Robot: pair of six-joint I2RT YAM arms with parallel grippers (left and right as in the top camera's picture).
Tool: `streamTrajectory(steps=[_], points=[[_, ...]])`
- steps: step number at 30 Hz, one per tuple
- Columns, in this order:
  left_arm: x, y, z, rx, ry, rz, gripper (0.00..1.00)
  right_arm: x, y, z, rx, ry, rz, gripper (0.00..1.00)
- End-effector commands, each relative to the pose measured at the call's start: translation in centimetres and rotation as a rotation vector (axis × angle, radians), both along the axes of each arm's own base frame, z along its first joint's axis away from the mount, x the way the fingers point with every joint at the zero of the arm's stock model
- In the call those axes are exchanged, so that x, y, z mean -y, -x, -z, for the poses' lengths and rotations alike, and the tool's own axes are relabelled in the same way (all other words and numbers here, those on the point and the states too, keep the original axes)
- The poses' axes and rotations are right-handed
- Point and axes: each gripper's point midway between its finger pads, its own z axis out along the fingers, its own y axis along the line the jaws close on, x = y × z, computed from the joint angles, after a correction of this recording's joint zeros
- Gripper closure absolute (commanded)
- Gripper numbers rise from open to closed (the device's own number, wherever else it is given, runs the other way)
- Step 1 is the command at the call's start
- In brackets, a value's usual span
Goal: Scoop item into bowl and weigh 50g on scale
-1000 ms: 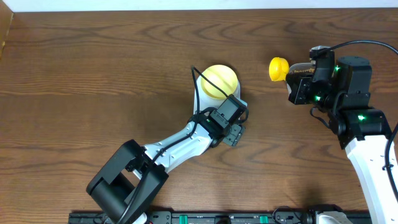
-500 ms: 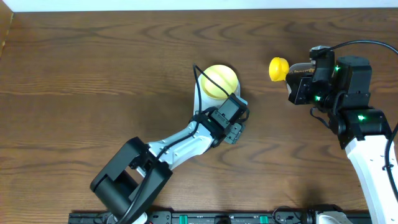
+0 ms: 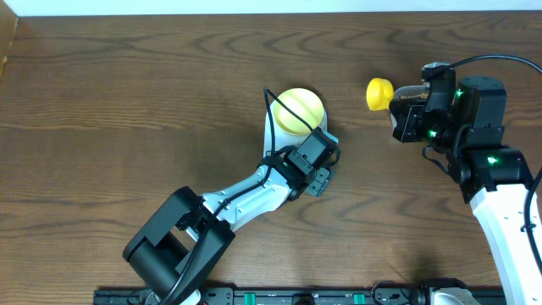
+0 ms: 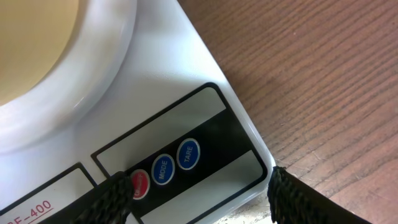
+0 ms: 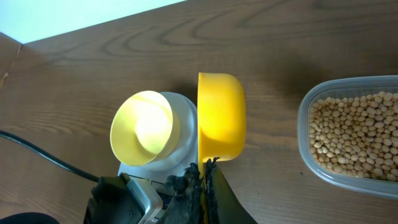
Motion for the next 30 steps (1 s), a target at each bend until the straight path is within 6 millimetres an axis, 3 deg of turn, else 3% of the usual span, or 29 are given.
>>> streamTrajectory(steps=[1,30], points=[[-0.33,1.02,1.4,-0.051,-0.022,0.018,0.28,0.23,0.05,-0.81,0.028,0.01,-0.002,0.99],[0.33,1.44,2.0,-0.081,0.004,0.039,0.32,0.23,0.08,-0.76,0.027,0.013,-0.004,0.99]])
